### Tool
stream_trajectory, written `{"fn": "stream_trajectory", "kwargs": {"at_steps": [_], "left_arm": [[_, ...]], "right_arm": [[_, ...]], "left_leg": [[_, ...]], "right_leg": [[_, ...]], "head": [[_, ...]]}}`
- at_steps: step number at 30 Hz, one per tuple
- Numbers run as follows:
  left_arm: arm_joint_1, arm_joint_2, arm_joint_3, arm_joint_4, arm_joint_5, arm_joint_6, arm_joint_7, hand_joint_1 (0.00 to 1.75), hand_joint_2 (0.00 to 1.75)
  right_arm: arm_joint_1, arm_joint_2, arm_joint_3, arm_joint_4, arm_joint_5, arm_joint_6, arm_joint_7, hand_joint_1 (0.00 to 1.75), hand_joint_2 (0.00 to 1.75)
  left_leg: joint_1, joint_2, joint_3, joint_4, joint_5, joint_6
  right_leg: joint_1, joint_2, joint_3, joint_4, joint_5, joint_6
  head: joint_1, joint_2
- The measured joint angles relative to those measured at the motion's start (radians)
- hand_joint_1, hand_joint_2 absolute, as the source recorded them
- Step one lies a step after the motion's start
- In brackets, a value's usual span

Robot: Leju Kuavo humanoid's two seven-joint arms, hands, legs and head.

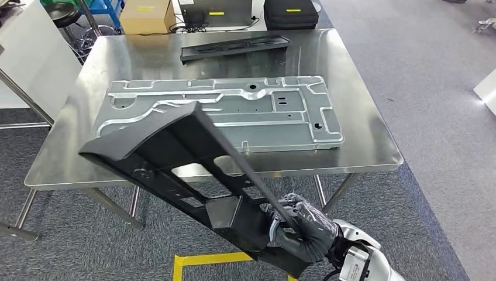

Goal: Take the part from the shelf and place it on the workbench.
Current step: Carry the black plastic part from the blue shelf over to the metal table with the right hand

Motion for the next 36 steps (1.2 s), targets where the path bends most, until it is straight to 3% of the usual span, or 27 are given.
{"fn": "stream_trajectory", "kwargs": {"at_steps": [2,4,5,6,7,9,10,11,13,16,18,20,21,22,25,27,29,31,32,34,36], "left_arm": [[-0.003,-0.001,0.0,0.0,-0.002,-0.004,-0.002,0.0,1.75],[-0.007,-0.001,0.0,0.0,-0.005,-0.006,-0.004,0.0,1.75],[-0.008,-0.001,0.0,0.0,-0.006,-0.007,-0.005,0.0,1.75],[-0.008,-0.001,0.0,0.0,-0.006,-0.008,-0.005,0.0,1.75],[-0.008,-0.001,0.0,0.0,-0.007,-0.008,-0.006,0.0,1.75],[-0.008,-0.002,0.0,0.0,-0.007,-0.009,-0.007,0.0,1.75],[-0.01,-0.003,0.0,0.0,-0.007,-0.009,-0.007,0.0,1.75],[-0.011,-0.003,0.0,0.0,-0.007,-0.009,-0.008,0.0,1.75],[-0.012,-0.004,0.0,0.0,-0.007,-0.01,-0.008,0.0,1.75],[-0.014,-0.002,0.0,0.0,-0.007,-0.01,-0.01,0.0,1.75],[-0.015,0.001,0.0,0.0,-0.007,-0.012,-0.012,0.0,1.75],[-0.016,0.005,0.0,0.0,-0.007,-0.017,-0.014,0.0,1.75],[-0.016,0.007,0.0,0.0,-0.007,-0.02,-0.016,0.0,1.75],[-0.016,0.008,0.0,0.0,-0.007,-0.023,-0.018,0.0,1.75],[-0.016,0.01,0.0,0.0,-0.008,-0.029,-0.024,0.0,1.75],[-0.016,0.01,0.0,0.0,-0.008,-0.033,-0.028,0.0,1.75],[-0.016,0.01,0.0,0.0,-0.008,-0.035,-0.031,0.0,1.75],[-0.016,0.01,0.0,0.0,-0.011,-0.037,-0.034,0.0,1.75],[-0.017,0.01,0.0,0.0,-0.013,-0.038,-0.036,0.0,1.75],[-0.017,0.01,-0.001,0.0,-0.018,-0.038,-0.04,0.0,1.75],[-0.017,0.01,-0.003,0.0,-0.021,-0.038,-0.041,0.0,1.75]], "right_arm": [[-0.034,0.002,-0.007,-0.008,0.053,0.002,0.008,1.75,1.75],[-0.076,0.004,-0.021,-0.005,0.089,0.011,0.016,1.75,1.75],[-0.101,0.006,-0.029,0.0,0.103,0.018,0.022,1.75,1.75],[-0.128,0.006,-0.038,0.008,0.114,0.025,0.028,1.75,1.75],[-0.157,0.006,-0.047,0.016,0.121,0.03,0.033,1.75,1.75],[-0.208,0.006,-0.064,0.031,0.127,0.036,0.039,1.75,1.75],[-0.227,0.006,-0.07,0.036,0.128,0.037,0.04,1.75,1.75],[-0.241,0.007,-0.074,0.04,0.129,0.037,0.04,1.75,1.75],[-0.257,0.008,-0.077,0.047,0.131,0.037,0.039,1.75,1.75],[-0.286,0.008,-0.076,0.059,0.158,0.037,0.045,1.75,1.75],[-0.359,0.008,-0.072,0.096,0.192,0.04,0.056,1.75,1.75],[-0.469,0.008,-0.067,0.17,0.23,0.048,0.068,1.75,1.75],[-0.527,0.008,-0.063,0.215,0.251,0.051,0.073,1.75,1.75],[-0.588,0.008,-0.059,0.264,0.272,0.055,0.075,1.75,1.75],[-0.768,0.008,-0.032,0.41,0.33,0.057,0.078,1.75,1.75],[-0.884,0.008,-0.003,0.505,0.384,0.045,0.085,1.75,1.75],[-0.993,0.01,0.042,0.608,0.466,0.006,0.102,1.75,1.75],[-1.094,0.015,0.103,0.718,0.576,-0.058,0.124,1.75,1.75],[-1.14,0.018,0.136,0.771,0.633,-0.093,0.135,1.75,1.75],[-1.212,0.029,0.208,0.885,0.743,-0.167,0.159,1.75,1.75],[-1.246,0.041,0.285,0.999,0.839,-0.238,0.192,1.75,1.75]], "left_leg": [[0.005,0.001,0.011,-0.007,-0.006,0.01],[0.005,0.001,0.018,-0.008,-0.015,0.016],[0.004,0.0,0.022,-0.008,-0.02,0.017],[0.004,0.0,0.029,-0.008,-0.025,0.018],[0.003,-0.001,0.038,-0.008,-0.03,0.018],[0.0,-0.005,0.057,-0.009,-0.041,0.017],[-0.003,-0.007,0.063,-0.008,-0.045,0.015],[-0.004,-0.008,0.065,-0.008,-0.048,0.011],[-0.003,-0.01,0.064,-0.01,-0.051,0.002],[-0.004,-0.007,0.055,0.015,-0.07,-0.015],[0.0,-0.005,0.004,0.119,-0.121,-0.029],[0.008,-0.004,-0.067,0.247,-0.165,-0.041],[0.011,-0.003,-0.086,0.272,-0.162,-0.046],[0.015,-0.002,-0.087,0.26,-0.14,-0.051],[0.024,0.002,-0.013,0.073,-0.036,-0.059],[0.024,0.001,0.01,0.01,-0.019,-0.046],[0.021,-0.003,0.006,0.01,-0.021,-0.026],[0.023,-0.006,0.007,0.007,-0.021,-0.013],[0.024,-0.007,0.009,0.005,-0.021,-0.008],[0.024,-0.01,0.011,0.005,-0.023,-0.001],[0.022,-0.014,0.017,0.005,-0.028,0.003]], "right_leg": [[-0.003,0.0,-0.039,0.076,-0.036,0.009],[-0.005,0.0,-0.128,0.217,-0.082,0.017],[-0.005,0.0,-0.17,0.272,-0.088,0.018],[-0.005,0.0,-0.196,0.293,-0.072,0.018],[-0.004,0.0,-0.201,0.269,-0.032,0.016],[0.002,-0.001,-0.167,0.141,0.072,0.001],[0.006,-0.002,-0.146,0.077,0.107,-0.009],[0.01,-0.003,-0.132,0.037,0.121,-0.017],[0.014,-0.004,-0.124,0.01,0.119,-0.026],[0.002,-0.005,-0.111,-0.013,0.125,-0.032],[-0.003,-0.006,-0.104,-0.02,0.126,-0.036],[-0.004,-0.004,-0.103,-0.019,0.124,-0.037],[-0.005,-0.003,-0.102,-0.018,0.123,-0.035],[-0.006,-0.003,-0.101,-0.016,0.12,-0.033],[-0.009,-0.003,-0.1,-0.001,0.105,-0.016],[-0.005,-0.003,-0.108,0.01,0.098,-0.004],[-0.004,-0.005,-0.112,0.012,0.096,0.004],[-0.008,-0.006,-0.121,0.034,0.079,0.011],[-0.009,-0.006,-0.14,0.072,0.06,0.014],[-0.009,-0.005,-0.208,0.199,0.011,0.016],[-0.007,-0.005,-0.27,0.298,-0.003,0.014]], "head": [[0.0,0.0],[0.0,0.0],[0.0,0.0],[0.0,0.0],[0.0,0.0],[0.0,0.0],[0.0,0.0],[0.0,0.0],[0.0,0.0],[0.0,0.0],[0.001,0.0],[0.0,0.0],[0.0,0.0],[0.0,0.0],[0.0,0.0],[0.001,0.0],[0.002,0.0],[0.002,0.0],[0.002,0.0],[0.002,0.0],[0.002,0.0]]}}
